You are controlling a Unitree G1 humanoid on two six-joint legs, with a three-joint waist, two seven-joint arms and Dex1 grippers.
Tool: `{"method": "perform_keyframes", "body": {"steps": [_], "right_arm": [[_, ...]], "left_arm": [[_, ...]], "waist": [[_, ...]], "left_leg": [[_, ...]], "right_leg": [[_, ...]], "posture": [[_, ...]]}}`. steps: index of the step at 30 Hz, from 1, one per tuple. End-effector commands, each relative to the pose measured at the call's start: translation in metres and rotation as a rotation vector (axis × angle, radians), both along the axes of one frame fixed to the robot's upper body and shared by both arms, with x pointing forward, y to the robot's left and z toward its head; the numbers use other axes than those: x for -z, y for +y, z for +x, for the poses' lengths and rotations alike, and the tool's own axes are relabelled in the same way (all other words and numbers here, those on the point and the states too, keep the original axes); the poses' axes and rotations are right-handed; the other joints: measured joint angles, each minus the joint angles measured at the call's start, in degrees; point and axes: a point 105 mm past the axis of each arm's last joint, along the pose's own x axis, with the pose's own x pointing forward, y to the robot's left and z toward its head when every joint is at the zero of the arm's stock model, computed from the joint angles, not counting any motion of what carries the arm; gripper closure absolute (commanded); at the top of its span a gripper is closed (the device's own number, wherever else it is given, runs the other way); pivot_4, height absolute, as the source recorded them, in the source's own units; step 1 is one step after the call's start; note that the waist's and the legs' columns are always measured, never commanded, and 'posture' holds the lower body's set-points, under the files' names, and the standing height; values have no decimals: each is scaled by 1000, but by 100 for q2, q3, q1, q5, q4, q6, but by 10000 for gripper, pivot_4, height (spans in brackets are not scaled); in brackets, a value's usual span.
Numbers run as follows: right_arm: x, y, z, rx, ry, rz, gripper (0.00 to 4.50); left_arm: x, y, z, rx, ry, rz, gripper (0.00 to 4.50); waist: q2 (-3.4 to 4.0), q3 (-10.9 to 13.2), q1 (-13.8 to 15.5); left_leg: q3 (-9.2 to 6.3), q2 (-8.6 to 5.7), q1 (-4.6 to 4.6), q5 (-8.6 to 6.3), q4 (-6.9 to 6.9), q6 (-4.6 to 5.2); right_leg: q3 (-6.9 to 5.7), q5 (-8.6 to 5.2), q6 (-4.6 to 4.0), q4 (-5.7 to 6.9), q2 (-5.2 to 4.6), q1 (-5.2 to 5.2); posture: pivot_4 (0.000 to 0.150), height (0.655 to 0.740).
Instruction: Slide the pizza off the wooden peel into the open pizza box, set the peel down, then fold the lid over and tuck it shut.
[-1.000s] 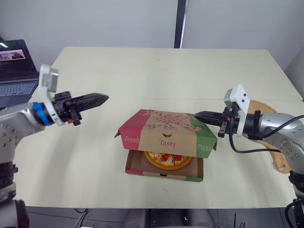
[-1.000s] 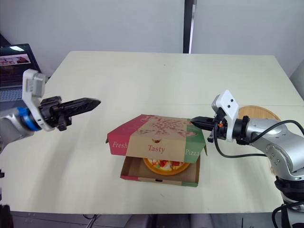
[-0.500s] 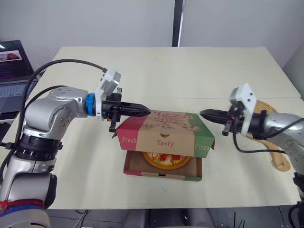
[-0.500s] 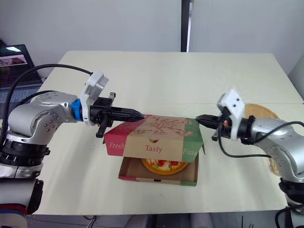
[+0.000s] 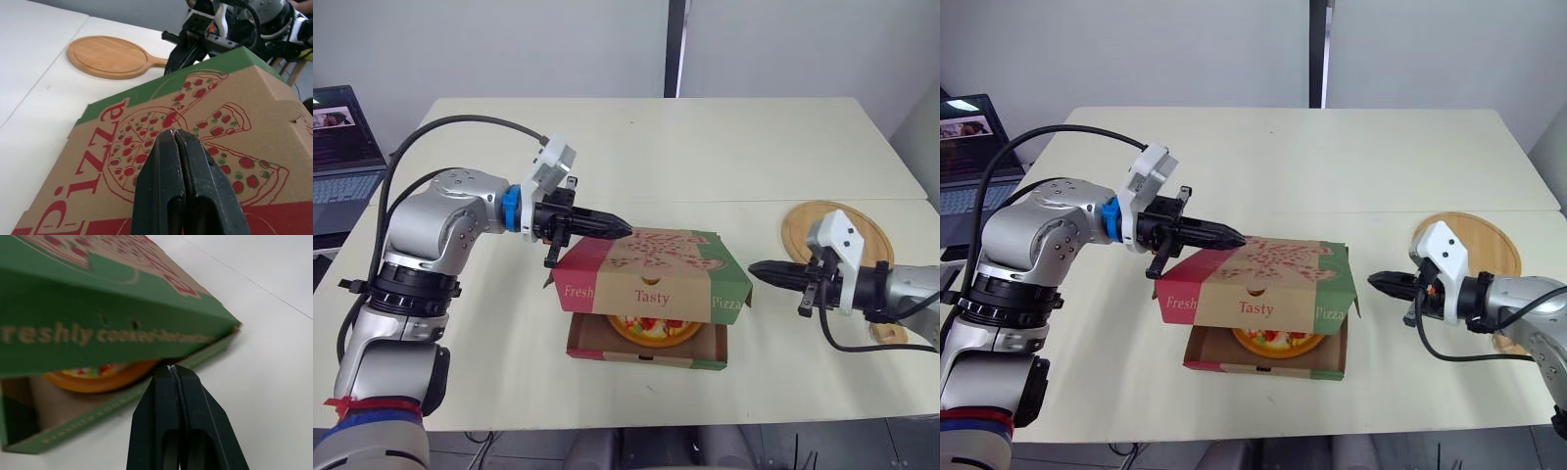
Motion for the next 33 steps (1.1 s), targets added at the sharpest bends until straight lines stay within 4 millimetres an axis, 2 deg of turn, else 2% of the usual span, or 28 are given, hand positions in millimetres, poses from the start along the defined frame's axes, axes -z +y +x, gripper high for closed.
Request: {"method": "perform_keyframes", "body": {"steps": [1, 7, 11, 16, 20, 24, 26, 29, 33], "right_arm": [[-13, 11, -3, -44, -29, 39, 45000], [-14, 21, -8, -64, 23, 109, 45000], [-4, 23, -10, -37, 69, 129, 45000], [3, 28, -14, -32, 86, 155, 45000], [7, 24, -14, -10, 66, 124, 45000], [10, 9, -11, 34, 24, 47, 45000], [6, -3, -9, 61, -11, 14, 45000], [-9, -18, -10, 82, -51, 17, 45000], [-33, -19, -21, 29, -63, 53, 35844]], "left_arm": [[-6, -5, -3, 43, -48, 17, 44800], [-5, -10, -3, 65, -58, 19, 44800], [-3, -13, -4, 78, -57, 15, 44800], [9, -13, -9, 101, -46, 56, 44800], [19, -13, -11, 103, -38, 84, 44800], [25, -14, -11, 95, -35, 96, 44800], [26, -14, -11, 92, -35, 93, 44800], [25, -15, -10, 82, -38, 81, 44800], [26, -13, -11, 84, -36, 86, 45000]], "waist": [[0, 0, -1], [0, 0, 0], [0, 0, 0], [0, -1, -17], [0, -1, -40], [0, -1, -46], [0, -1, -43], [0, -1, -44], [-1, -1, -43]], "left_leg": [[-1, -2, -5, 0, 5, 0], [-2, -2, -6, 0, 10, 0], [-2, -2, -6, 0, 11, 0], [0, -2, -4, 0, 11, 0], [-1, -2, -3, 0, 14, 0], [-1, -4, -4, 0, 18, 0], [0, -6, -4, 0, 20, 0], [1, -6, -3, 0, 21, 1], [1, -5, 0, 1, 23, 1]], "right_leg": [[0, 3, 1, 0, 0, -1], [-1, 7, 0, 2, 0, 0], [0, 9, -1, 3, 0, -1], [1, 9, -1, 9, 0, -2], [2, 9, -2, 14, 0, -2], [2, 9, -2, 17, 0, -1], [2, 9, -2, 19, 0, -1], [4, 9, -2, 23, 0, -1], [4, 9, -2, 31, 0, 0]], "posture": [[1500, 7350], [1500, 7350], [1500, 7350], [1500, 7350], [1500, 7350], [1500, 7350], [1500, 7350], [1500, 7350], [1500, 7350]]}}
